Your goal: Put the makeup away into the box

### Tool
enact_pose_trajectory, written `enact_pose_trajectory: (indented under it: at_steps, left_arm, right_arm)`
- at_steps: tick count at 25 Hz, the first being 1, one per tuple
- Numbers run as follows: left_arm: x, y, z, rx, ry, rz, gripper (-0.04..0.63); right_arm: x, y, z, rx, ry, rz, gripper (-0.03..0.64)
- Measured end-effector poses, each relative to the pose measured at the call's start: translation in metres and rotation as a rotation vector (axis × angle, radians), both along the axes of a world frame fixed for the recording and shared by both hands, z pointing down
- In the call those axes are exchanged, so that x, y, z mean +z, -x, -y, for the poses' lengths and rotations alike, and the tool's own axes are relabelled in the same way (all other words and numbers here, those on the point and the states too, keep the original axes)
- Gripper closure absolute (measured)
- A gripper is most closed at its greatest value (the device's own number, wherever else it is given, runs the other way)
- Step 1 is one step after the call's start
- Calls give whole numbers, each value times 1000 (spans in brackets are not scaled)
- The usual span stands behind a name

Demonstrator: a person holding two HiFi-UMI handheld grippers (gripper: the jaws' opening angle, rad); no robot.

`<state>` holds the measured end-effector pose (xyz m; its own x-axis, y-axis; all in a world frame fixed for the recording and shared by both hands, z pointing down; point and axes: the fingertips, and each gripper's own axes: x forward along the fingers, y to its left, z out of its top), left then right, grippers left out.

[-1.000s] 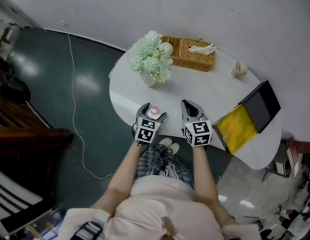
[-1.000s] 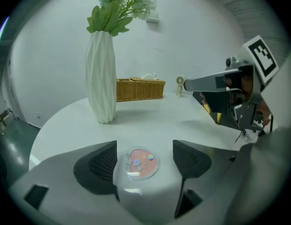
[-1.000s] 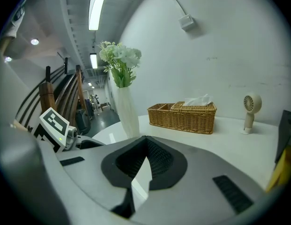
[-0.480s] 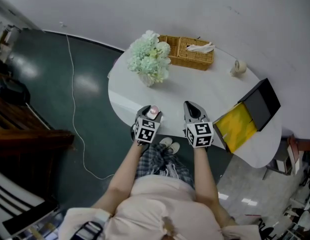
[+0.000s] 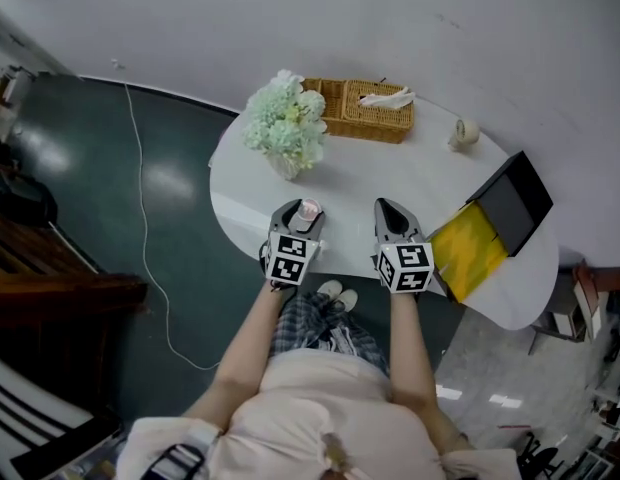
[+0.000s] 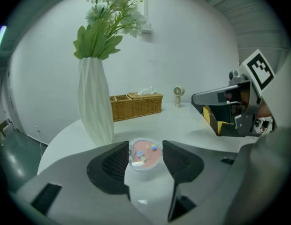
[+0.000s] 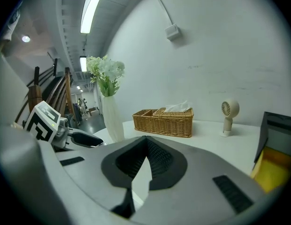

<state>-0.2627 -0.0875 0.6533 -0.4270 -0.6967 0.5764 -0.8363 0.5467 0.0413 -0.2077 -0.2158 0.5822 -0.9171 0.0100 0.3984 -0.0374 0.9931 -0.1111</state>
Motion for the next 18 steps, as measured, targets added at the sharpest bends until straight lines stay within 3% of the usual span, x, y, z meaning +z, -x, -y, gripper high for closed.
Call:
enact_pose_trajectory:
  at_steps: [8,18]
  left_arm:
    - [-57,-19,81,161,-103,75,353]
    - [-98,-121,221,515,-195,99,353]
  right_arm:
    - [-32,-43,60,177,-39,48,601]
    - [-47,-170,159,521,-77,59,601]
